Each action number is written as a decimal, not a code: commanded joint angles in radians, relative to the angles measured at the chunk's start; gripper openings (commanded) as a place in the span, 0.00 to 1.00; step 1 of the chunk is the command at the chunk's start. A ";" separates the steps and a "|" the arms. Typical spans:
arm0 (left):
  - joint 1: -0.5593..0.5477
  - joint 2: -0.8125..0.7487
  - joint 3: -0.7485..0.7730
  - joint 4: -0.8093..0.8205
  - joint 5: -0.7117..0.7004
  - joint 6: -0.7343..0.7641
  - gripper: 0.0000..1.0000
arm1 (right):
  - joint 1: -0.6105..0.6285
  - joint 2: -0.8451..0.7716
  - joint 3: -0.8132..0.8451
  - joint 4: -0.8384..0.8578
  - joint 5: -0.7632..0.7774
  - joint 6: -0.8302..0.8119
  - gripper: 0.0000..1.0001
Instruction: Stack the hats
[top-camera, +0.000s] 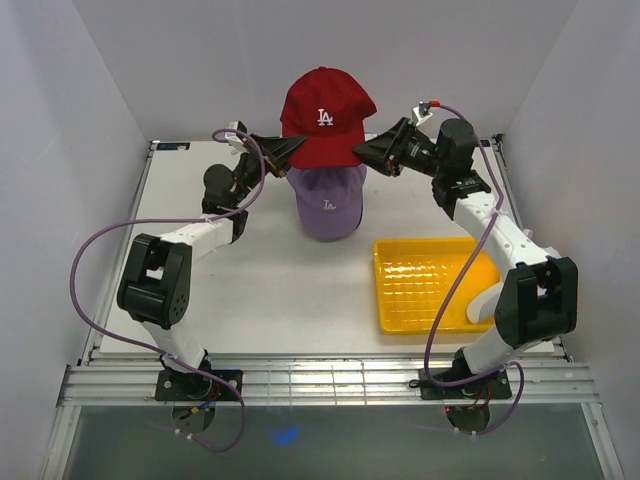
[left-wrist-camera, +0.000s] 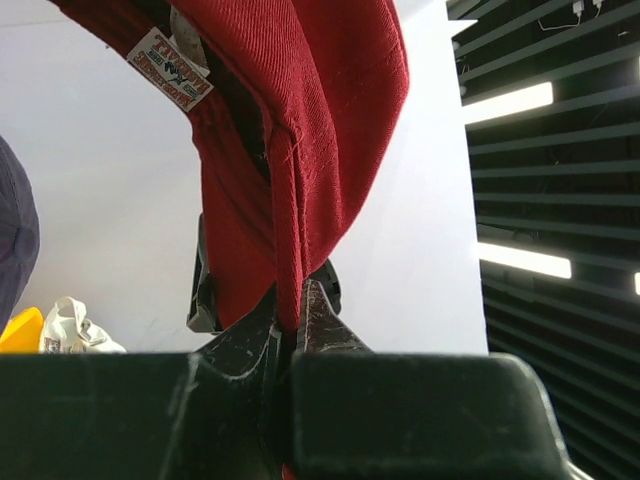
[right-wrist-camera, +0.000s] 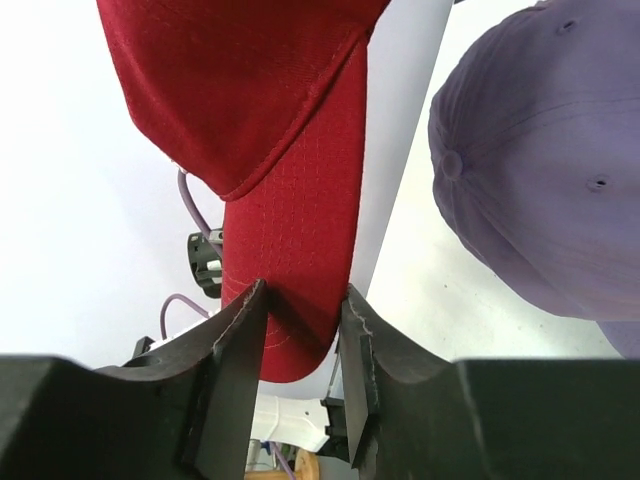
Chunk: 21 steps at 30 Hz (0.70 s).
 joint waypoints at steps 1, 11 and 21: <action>-0.004 -0.048 -0.013 0.063 0.065 -0.001 0.00 | 0.010 0.006 0.037 0.003 -0.008 -0.069 0.35; 0.000 -0.004 -0.078 0.083 0.139 0.011 0.00 | 0.009 0.023 -0.009 -0.086 0.005 -0.175 0.33; 0.003 0.025 -0.132 0.111 0.211 0.048 0.00 | 0.009 0.067 -0.032 -0.144 0.005 -0.250 0.32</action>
